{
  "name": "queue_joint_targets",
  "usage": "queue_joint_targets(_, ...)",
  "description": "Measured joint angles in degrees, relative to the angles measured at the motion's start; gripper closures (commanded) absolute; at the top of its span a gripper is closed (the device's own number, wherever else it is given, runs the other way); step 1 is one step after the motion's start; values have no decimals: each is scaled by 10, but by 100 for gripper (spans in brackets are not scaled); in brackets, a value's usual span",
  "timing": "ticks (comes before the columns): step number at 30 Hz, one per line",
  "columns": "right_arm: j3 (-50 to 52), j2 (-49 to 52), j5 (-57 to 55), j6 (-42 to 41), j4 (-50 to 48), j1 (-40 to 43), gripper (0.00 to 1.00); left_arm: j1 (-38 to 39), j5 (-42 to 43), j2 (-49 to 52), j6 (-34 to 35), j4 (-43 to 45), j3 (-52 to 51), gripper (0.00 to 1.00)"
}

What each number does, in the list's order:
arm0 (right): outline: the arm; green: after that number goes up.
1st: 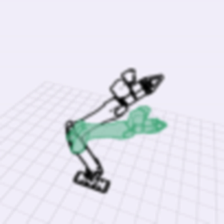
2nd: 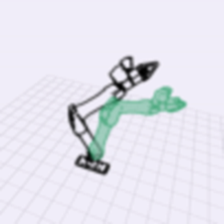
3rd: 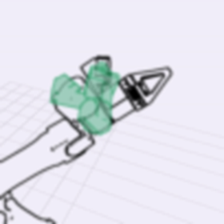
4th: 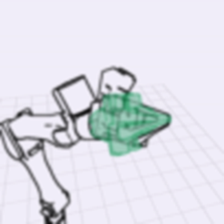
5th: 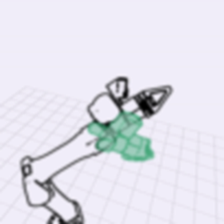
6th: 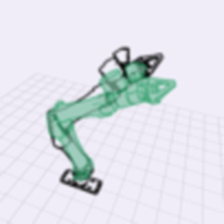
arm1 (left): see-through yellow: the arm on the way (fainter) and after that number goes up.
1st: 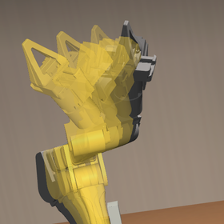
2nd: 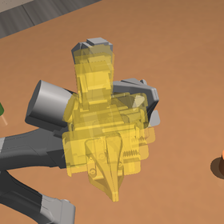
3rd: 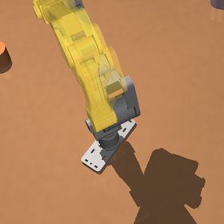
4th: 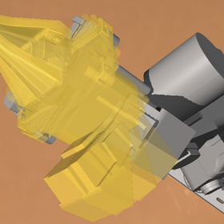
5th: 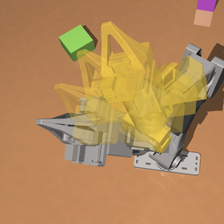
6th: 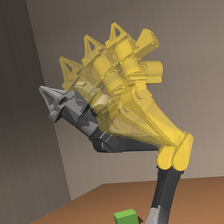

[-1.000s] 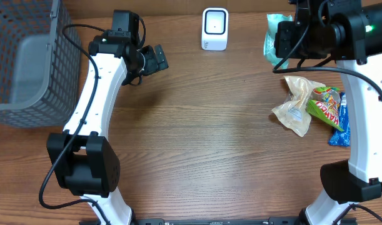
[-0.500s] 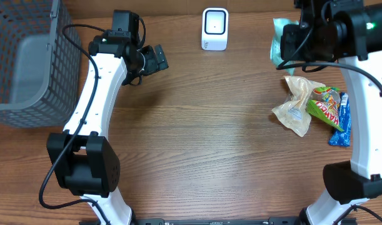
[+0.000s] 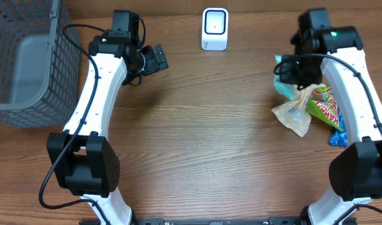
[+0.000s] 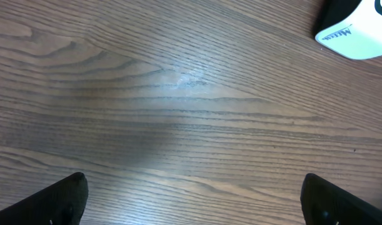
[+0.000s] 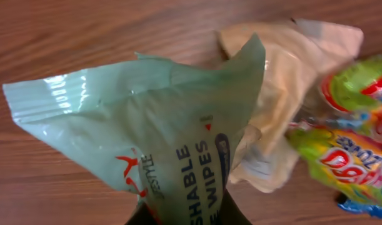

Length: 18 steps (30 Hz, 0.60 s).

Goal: Scan the item barcode
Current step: 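Carry the wipes packet right and drop it near the Nutree bag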

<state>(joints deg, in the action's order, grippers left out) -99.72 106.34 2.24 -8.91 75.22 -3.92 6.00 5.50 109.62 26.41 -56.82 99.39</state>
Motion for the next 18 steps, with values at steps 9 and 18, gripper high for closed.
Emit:
queue_joint_targets(9, 57, 0, -7, 10, -27, 47, 84, 0, 0, 0, 0, 0, 0, 0)
queue_joint_targets(18, 61, 0, -7, 11, -28, 48, 70, 0, 0, 0, 0, 0, 0, 0)
